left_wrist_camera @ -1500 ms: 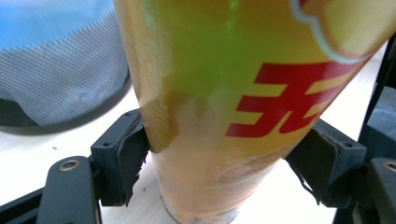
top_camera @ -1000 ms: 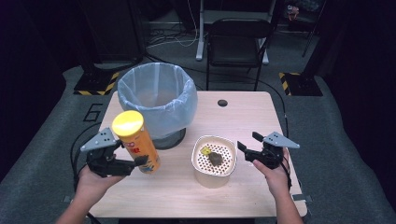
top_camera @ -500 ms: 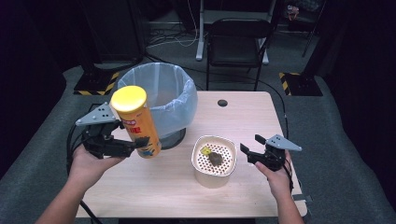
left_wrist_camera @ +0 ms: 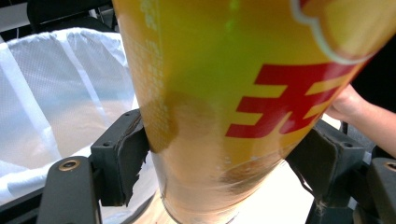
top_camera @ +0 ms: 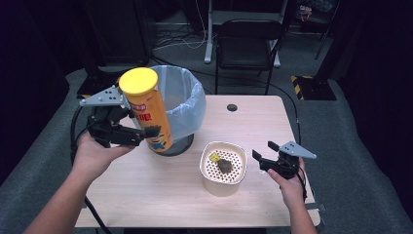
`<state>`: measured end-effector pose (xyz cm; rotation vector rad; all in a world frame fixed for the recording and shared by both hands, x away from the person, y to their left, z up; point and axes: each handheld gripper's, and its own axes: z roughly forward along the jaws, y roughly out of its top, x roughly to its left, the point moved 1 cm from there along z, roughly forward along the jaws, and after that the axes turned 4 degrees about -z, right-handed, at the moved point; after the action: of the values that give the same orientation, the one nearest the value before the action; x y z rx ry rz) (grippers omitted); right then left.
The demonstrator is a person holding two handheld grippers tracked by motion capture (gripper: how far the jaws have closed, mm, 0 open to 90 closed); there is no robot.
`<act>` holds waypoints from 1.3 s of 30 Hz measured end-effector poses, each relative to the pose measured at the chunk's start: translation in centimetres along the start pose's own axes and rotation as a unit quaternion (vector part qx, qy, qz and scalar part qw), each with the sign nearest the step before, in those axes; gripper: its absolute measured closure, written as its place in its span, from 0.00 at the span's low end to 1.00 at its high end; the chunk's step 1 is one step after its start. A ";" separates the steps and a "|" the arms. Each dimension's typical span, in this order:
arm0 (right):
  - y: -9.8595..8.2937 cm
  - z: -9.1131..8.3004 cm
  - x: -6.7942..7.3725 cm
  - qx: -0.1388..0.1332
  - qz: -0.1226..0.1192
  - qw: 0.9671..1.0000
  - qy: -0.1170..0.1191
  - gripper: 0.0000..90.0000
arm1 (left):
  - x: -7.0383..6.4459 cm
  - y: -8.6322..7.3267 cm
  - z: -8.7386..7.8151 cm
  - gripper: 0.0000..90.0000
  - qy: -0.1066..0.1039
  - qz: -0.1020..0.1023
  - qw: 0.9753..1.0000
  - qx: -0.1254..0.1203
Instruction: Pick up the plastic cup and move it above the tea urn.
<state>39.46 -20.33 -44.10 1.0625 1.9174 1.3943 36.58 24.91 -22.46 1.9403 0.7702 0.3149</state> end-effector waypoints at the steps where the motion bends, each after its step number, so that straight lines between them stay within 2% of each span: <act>1: 0.0 0.0 0.0 0.000 -0.001 1.000 0.000 0.27 | 0.1 0.3 0.0 0.27 0.002 0.000 1.000 0.000; 8: 0.0 -0.2 -0.2 -0.003 -0.001 1.000 -0.002 0.27 | 0.7 1.8 0.3 0.27 0.006 -0.003 1.000 -0.006; 14: -0.1 -0.1 -0.3 -0.002 0.003 1.000 -0.003 0.27 | 1.1 3.8 0.4 0.27 0.011 -0.001 1.000 -0.005; 18: -0.1 -0.2 -0.3 -0.003 0.005 1.000 -0.004 0.27 | 1.5 5.2 0.5 0.27 0.015 -0.003 1.000 -0.012; 25: -0.2 -0.1 -0.3 -0.002 0.006 1.000 -0.005 0.27 | 3.2 7.4 1.2 0.27 0.031 -0.015 0.999 -0.028; 28: -0.2 -0.1 -0.3 -0.002 0.008 1.000 -0.004 0.27 | 4.1 7.6 1.9 0.27 0.042 -0.022 0.998 -0.030; 31: -0.2 -0.1 -0.3 -0.002 0.007 1.000 -0.004 0.27 | 5.3 7.6 3.0 0.27 0.058 -0.027 0.998 -0.020; 34: -0.2 -0.1 -0.3 -0.002 0.010 1.000 -0.002 0.27 | 6.1 7.5 4.0 0.27 0.063 -0.033 0.997 -0.011; 39: -0.2 0.0 -0.5 -0.005 0.013 1.000 0.001 0.27 | 7.7 7.4 5.4 0.27 0.079 -0.029 0.996 -0.019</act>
<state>39.67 -20.78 -44.28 1.0849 1.9018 1.4186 48.06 23.67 -19.41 1.8696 0.9155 0.4470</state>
